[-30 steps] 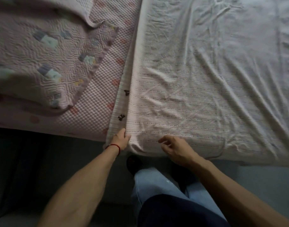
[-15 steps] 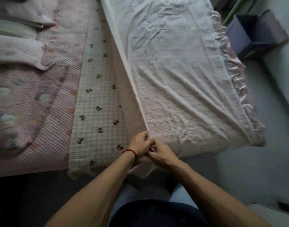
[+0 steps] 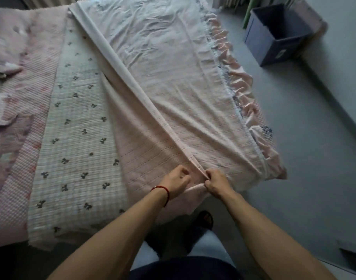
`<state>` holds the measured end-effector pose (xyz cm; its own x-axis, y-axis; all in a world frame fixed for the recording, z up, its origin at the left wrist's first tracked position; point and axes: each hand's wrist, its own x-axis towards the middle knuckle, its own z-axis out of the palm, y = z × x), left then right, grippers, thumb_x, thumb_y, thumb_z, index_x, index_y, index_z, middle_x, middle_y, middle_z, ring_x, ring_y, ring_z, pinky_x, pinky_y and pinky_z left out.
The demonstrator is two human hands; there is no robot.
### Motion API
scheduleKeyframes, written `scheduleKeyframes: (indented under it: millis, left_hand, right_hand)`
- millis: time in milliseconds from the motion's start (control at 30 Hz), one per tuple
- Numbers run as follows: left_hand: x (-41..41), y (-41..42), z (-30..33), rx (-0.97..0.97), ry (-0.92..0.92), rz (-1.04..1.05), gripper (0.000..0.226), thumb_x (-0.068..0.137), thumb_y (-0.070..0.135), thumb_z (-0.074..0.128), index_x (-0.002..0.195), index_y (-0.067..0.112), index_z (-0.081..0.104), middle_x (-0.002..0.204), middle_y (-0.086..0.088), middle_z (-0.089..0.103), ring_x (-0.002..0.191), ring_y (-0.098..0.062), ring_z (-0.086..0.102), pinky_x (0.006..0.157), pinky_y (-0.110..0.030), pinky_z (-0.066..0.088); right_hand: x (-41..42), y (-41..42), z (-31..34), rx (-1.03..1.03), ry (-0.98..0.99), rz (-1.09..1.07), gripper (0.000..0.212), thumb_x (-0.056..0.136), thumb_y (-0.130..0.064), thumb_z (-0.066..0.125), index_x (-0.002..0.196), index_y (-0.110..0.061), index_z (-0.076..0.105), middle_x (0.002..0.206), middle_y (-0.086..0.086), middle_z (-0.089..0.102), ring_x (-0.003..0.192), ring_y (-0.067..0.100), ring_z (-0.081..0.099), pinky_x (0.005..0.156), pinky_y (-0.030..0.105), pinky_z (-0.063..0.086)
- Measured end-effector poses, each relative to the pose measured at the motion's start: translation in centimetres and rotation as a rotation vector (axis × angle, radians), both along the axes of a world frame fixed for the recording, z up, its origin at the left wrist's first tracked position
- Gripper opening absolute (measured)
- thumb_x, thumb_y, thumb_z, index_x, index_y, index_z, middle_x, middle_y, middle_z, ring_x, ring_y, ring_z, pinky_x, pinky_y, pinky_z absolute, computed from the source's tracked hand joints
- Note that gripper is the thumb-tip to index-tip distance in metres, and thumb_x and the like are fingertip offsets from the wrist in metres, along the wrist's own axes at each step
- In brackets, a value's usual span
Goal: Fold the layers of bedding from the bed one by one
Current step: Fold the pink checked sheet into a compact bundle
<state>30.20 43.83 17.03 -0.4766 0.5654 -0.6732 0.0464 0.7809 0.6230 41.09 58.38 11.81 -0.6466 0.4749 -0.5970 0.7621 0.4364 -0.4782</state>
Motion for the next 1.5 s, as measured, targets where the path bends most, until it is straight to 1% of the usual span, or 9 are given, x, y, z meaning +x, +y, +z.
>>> scheduleKeyframes:
  millis: [233,333,533,633,767,900,1167,1333,1500]
  left_hand:
    - [1.1,0.3,0.1,-0.195,0.021,0.054,0.032,0.092,0.021,0.057,0.123,0.022,0.056,0.106,-0.004,0.064,0.096,-0.023,0.063,0.084,-0.033,0.052]
    - [0.2,3.2,0.4,-0.149,0.010,0.083,0.027,0.090,0.026,0.057,0.116,0.027,0.057,0.103,-0.002,0.066,0.095,-0.022,0.065,0.085,-0.038,0.056]
    - [1.2,13.2,0.5,-0.013,0.003,0.132,0.027,0.087,0.025,0.053,0.113,0.024,0.058,0.110,-0.005,0.066,0.095,-0.022,0.063,0.092,-0.042,0.056]
    - [3.0,19.9,2.5,0.072,0.101,0.100,0.027,0.097,0.022,0.051,0.123,0.026,0.053,0.113,0.002,0.061,0.097,-0.014,0.060,0.086,-0.033,0.052]
    - [5.5,29.0,5.2,0.203,0.177,0.156,0.029,0.098,0.014,0.054,0.126,0.023,0.053,0.108,0.004,0.062,0.095,-0.008,0.061,0.082,-0.028,0.054]
    - [9.5,39.9,8.2,0.278,0.257,0.307,0.022,0.097,0.013,0.055,0.118,0.019,0.055,0.099,0.003,0.063,0.088,-0.013,0.063,0.070,-0.023,0.053]
    - [12.3,54.6,15.5,0.387,0.351,0.383,0.030,0.093,0.015,0.058,0.122,0.021,0.055,0.116,-0.003,0.063,0.105,-0.018,0.063,0.091,-0.042,0.058]
    - [7.9,58.7,17.3,0.435,0.516,0.527,0.021,0.098,0.021,0.061,0.118,0.023,0.055,0.114,0.001,0.064,0.105,-0.015,0.063,0.090,-0.036,0.058]
    - [0.2,66.4,16.4,0.574,0.420,0.752,0.028,0.096,0.010,0.059,0.122,0.020,0.056,0.111,0.006,0.064,0.101,-0.005,0.062,0.079,-0.019,0.053]
  right_hand:
    - [4.9,8.2,-3.0,0.034,-0.333,0.013,0.032,0.088,-0.009,0.059,0.119,-0.008,0.066,0.121,0.017,0.067,0.117,0.033,0.065,0.090,0.034,0.054]
    - [8.2,10.1,-2.4,-0.021,-0.409,-0.010,0.028,0.091,-0.015,0.060,0.118,-0.009,0.066,0.126,0.016,0.067,0.117,0.030,0.064,0.090,0.030,0.051]
    - [11.9,15.2,-0.7,-0.092,-0.149,-0.192,0.023,0.090,-0.011,0.060,0.080,-0.031,0.062,0.091,-0.003,0.070,0.095,0.020,0.068,0.086,0.030,0.053]
    - [12.6,19.8,0.6,-0.115,0.048,-0.303,0.020,0.090,-0.011,0.064,0.083,-0.030,0.066,0.086,-0.002,0.072,0.082,0.020,0.069,0.084,0.041,0.059]
    - [12.5,27.3,3.5,-0.183,0.248,-0.315,0.019,0.096,-0.011,0.060,0.092,-0.028,0.068,0.089,-0.003,0.075,0.078,0.012,0.071,0.071,0.030,0.058]
    - [14.5,36.9,6.8,-0.192,0.385,-0.312,0.018,0.094,-0.013,0.060,0.092,-0.027,0.071,0.087,-0.004,0.076,0.074,0.010,0.073,0.078,0.036,0.062]
    - [13.1,53.4,18.0,-0.116,0.549,-0.090,0.017,0.097,-0.017,0.058,0.104,-0.024,0.072,0.090,-0.006,0.076,0.076,0.006,0.073,0.075,0.025,0.060]
    - [5.3,58.7,20.4,-0.136,0.631,0.100,0.015,0.100,-0.017,0.059,0.109,-0.026,0.067,0.100,-0.008,0.071,0.088,0.007,0.070,0.084,0.028,0.061]
    - [-3.5,64.8,19.8,-0.155,0.592,0.301,0.022,0.101,-0.017,0.060,0.122,-0.022,0.066,0.102,-0.020,0.062,0.092,0.001,0.065,0.080,0.015,0.056]
